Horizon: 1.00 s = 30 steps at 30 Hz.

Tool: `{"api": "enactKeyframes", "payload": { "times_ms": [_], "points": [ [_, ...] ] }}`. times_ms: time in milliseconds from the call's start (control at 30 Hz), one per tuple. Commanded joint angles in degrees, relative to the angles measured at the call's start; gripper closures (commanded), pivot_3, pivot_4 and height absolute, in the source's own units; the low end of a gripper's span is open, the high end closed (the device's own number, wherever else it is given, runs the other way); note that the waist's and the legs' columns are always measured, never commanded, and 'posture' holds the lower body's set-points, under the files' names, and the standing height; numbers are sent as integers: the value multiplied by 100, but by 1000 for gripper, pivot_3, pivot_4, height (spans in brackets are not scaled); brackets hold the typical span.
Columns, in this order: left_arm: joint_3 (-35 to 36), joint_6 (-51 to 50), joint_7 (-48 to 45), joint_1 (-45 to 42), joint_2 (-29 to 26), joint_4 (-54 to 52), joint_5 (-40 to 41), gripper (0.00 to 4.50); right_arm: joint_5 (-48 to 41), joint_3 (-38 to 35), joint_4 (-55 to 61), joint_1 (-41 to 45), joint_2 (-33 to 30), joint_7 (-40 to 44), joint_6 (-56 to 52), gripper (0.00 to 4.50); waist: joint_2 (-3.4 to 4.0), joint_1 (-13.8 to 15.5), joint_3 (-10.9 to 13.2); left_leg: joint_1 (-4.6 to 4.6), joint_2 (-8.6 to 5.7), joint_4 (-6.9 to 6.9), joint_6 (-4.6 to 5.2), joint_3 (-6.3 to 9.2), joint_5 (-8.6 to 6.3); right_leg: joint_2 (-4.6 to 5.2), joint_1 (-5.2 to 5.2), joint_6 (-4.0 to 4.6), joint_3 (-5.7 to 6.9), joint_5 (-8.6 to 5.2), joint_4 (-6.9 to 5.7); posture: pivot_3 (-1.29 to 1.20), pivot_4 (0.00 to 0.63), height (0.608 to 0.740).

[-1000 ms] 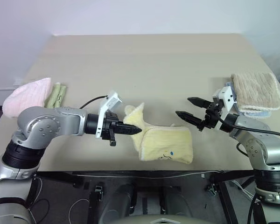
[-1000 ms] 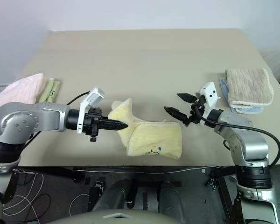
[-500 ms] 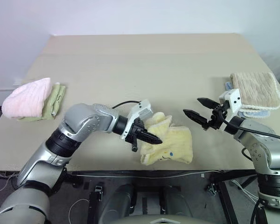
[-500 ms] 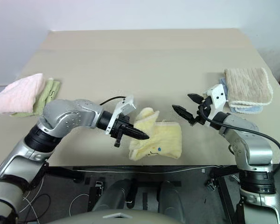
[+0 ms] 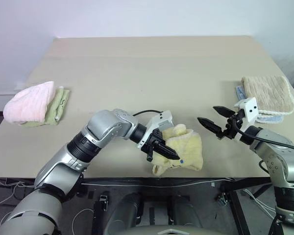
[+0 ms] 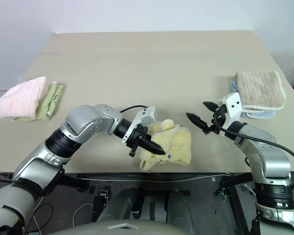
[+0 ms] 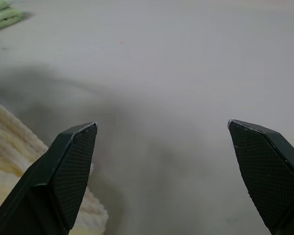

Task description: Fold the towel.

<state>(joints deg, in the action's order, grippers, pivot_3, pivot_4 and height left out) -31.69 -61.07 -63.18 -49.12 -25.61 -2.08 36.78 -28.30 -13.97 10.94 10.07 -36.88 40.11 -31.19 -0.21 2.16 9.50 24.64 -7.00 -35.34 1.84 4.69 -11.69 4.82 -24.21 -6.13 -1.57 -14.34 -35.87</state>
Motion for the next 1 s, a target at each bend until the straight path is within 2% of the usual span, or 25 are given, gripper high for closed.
{"api": "enactKeyframes", "payload": {
  "times_ms": [33,267,433,533,600,633,733,900,1000],
  "points": [
    [312,18,130,38,291,50,1,2414,14,-140,148,-6,-70,12,170,0,0,2,0,0,0,-2,0,0,0,0,0,0,0,0,-2,0,150,740],
    [679,-62,204,216,449,-153,148,63,63,-93,53,81,-28,-28,230,0,0,-8,0,0,0,-17,1,0,1,-1,-2,-1,-1,-1,-18,0,150,740],
    [1410,256,219,255,474,-122,284,24,-502,-473,32,415,86,-215,-183,0,0,-6,0,0,2,-30,1,0,0,-4,2,0,0,-1,-24,0,150,740],
    [1924,969,455,195,591,88,53,24,-924,-499,302,440,-12,-72,-635,0,-1,11,0,0,2,-32,1,2,0,-4,3,0,2,-1,-24,0,150,740],
    [1996,1574,360,219,443,104,-252,24,-1241,-494,575,440,-18,-10,-895,0,0,5,0,0,2,-33,1,7,0,-3,7,0,7,0,-23,0,150,740],
    [2037,1897,346,252,379,145,-412,7,-1393,-490,727,456,4,9,-966,179,0,4,0,1,2,-32,1,6,0,-3,4,0,5,0,-23,0,150,740],
    [2329,2303,438,399,330,272,-482,577,-1798,-462,1077,501,91,-19,-1157,871,0,-2,0,1,2,-31,1,4,0,-3,3,0,3,0,-23,0,150,740],
    [2242,2963,-68,995,17,-73,-650,2255,-2074,-101,1453,362,129,56,-1356,2684,0,-5,0,0,2,-30,2,5,-1,-3,3,0,3,0,-22,0,150,740],
    [2294,2947,-85,1202,83,-261,-500,3178,-2129,127,1559,293,142,109,-1405,3606,-1,22,0,1,2,-33,2,6,-2,-1,7,1,6,0,-21,0,150,740]
  ]
}}
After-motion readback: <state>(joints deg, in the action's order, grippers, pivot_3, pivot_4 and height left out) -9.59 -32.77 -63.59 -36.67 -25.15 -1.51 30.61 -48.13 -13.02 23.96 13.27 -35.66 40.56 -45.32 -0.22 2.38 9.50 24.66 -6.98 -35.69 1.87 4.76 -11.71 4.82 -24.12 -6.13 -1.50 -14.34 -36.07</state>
